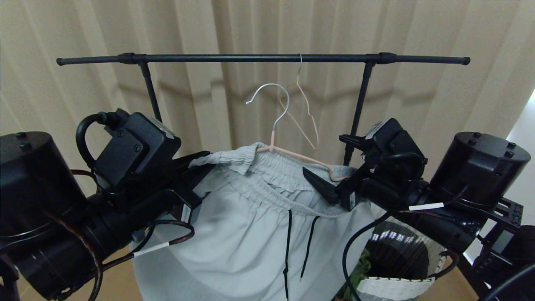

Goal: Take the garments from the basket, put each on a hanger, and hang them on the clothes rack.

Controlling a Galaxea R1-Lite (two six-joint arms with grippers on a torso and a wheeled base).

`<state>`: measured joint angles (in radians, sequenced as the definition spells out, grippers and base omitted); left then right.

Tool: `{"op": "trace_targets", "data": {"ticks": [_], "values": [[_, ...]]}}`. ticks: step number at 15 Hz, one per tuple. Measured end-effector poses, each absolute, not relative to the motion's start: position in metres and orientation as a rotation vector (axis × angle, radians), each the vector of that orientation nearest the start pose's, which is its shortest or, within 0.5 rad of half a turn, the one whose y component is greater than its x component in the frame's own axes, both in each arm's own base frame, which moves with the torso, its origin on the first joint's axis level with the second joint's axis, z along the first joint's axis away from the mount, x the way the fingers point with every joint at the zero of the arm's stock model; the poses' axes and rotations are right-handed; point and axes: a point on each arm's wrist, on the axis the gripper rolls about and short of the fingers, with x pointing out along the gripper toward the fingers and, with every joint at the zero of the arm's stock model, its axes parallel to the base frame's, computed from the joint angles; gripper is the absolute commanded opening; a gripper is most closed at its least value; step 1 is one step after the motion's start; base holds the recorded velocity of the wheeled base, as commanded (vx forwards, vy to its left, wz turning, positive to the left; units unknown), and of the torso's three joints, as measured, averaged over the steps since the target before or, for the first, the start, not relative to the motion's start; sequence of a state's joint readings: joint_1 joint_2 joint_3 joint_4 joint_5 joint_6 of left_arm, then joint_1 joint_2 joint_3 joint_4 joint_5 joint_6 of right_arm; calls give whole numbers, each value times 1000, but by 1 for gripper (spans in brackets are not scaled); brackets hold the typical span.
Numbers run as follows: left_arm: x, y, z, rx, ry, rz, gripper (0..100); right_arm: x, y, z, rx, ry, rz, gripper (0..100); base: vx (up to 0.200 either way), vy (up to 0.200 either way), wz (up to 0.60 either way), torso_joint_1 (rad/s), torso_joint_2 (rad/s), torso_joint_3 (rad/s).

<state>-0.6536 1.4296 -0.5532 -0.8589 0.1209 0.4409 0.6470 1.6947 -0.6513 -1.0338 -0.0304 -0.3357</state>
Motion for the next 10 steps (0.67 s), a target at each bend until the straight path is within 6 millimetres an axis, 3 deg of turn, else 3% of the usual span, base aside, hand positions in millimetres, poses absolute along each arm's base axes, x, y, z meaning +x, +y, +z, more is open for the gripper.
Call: {"op": "trace_targets", "data": {"ticks": [2, 3, 10], "values": [[183, -139, 209, 436, -105, -536, 0, 234, 176, 184, -328, -94, 613, 100, 0, 0, 0, 0, 0, 0], [182, -139, 209, 436, -106, -538, 0, 234, 176, 184, -328, -94, 613, 0, 0, 0, 0, 0, 0, 0], [183, -140, 213, 420, -142, -538, 0, 234, 177, 185, -326, -100, 618, 0, 0, 0, 0, 0, 0, 0]]}}
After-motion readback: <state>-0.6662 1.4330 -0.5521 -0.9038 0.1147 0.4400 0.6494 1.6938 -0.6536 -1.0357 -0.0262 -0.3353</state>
